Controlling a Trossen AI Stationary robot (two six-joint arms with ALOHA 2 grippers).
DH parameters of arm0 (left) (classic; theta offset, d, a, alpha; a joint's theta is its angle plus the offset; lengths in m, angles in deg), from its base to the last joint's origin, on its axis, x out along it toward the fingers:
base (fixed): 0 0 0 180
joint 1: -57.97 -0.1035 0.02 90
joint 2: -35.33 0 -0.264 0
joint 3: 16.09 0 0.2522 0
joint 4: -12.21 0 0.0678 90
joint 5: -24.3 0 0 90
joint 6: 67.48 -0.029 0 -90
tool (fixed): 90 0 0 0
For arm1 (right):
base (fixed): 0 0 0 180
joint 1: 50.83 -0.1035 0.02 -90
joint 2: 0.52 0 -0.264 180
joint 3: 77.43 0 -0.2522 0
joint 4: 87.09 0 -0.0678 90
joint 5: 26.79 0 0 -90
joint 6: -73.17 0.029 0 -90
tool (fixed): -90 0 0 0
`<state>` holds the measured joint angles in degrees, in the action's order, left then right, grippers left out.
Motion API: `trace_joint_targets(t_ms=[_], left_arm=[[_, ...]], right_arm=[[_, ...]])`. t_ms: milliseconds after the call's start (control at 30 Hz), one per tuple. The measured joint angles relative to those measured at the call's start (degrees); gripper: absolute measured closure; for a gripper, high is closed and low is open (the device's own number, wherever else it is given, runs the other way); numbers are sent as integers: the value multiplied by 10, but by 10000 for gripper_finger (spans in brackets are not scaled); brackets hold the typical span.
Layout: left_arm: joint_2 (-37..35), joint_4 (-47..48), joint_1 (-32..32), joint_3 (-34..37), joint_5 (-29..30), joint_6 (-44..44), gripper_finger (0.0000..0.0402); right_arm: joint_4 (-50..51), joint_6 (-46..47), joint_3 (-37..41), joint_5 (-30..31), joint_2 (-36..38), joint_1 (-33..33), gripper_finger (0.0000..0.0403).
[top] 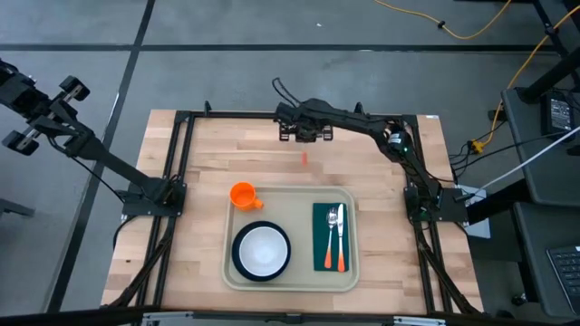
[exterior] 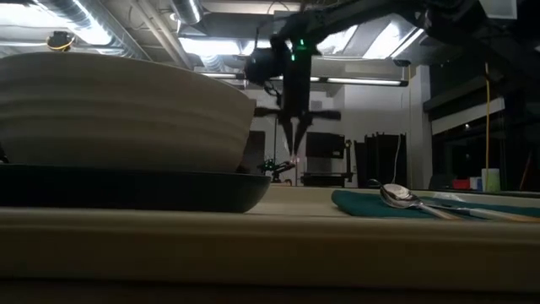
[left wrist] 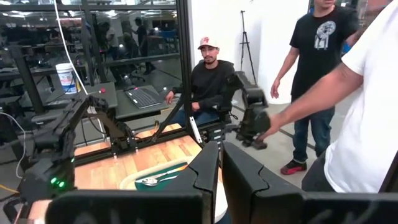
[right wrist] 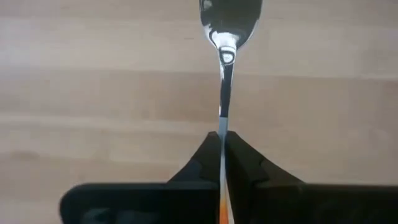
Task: Set up tray
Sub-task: Put the orange fork to the left of the orange spoon on the green napkin
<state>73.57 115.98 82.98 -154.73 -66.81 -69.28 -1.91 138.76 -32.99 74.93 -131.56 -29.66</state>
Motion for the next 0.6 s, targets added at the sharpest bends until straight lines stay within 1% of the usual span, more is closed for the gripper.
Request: trace_joint_targets(t_ms=[133,267,333,533,600], left_arm=[[0,0,0,0,0,0,385],[0,0,0,0,0,0,385],[0,0,0,0,0,2,387],[0,0,0,0,2,5,389],[0,0,0,0,15,1,387]], right_arm=[[52,-33,-66,8,1,-39,394],[80,-21,-125,16,1,-92,394],[75,5,-129,30,11,-126,394],[93,113,-124,27,37,-236,394],[116,147,-125,16,41,-272,394]])
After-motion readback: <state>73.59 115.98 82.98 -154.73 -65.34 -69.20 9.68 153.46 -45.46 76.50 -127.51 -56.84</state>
